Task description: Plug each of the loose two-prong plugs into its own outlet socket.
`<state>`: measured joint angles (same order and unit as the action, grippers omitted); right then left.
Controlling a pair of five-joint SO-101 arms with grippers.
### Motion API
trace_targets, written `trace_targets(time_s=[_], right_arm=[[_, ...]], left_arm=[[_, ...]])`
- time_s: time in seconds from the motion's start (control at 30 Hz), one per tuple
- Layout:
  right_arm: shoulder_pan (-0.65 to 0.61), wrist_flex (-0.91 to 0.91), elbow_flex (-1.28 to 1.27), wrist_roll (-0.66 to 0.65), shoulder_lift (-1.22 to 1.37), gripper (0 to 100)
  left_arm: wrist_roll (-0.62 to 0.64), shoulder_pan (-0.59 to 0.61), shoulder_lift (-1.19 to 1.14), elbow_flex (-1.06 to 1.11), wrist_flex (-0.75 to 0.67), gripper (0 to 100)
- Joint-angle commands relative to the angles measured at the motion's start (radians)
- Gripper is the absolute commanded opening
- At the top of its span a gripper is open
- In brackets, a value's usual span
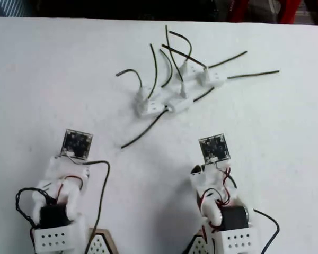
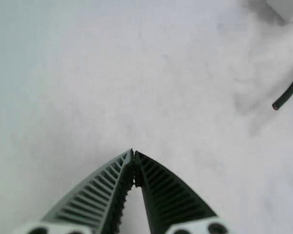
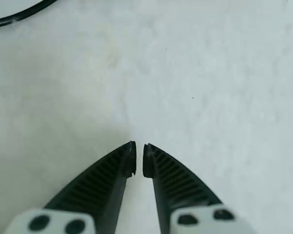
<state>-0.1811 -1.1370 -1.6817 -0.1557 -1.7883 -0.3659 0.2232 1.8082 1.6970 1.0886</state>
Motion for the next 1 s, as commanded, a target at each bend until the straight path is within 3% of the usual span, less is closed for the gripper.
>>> trace_targets(time_s=[0.0,0.1,0.33,0.97], right_arm=[[0.007,-0.056,-0.009,0.000,-0.005,2.8],[0.007,-0.131,-0.009,0.000,-0.010,2.9],[0.007,-0.133,-0.009,-0.003,-0.010,3.0],[0.007,-0.133,-0.009,-0.005,-0.010,2.9]], left_arm=[[-0.009,-0.012,0.010,-0.005,0.117,2],[-0.009,-0.007,0.010,-0.005,0.198,2],[-0.011,0.102,0.010,-0.005,0.193,2],[-0.006,0.102,0.012,-0.005,0.195,2]])
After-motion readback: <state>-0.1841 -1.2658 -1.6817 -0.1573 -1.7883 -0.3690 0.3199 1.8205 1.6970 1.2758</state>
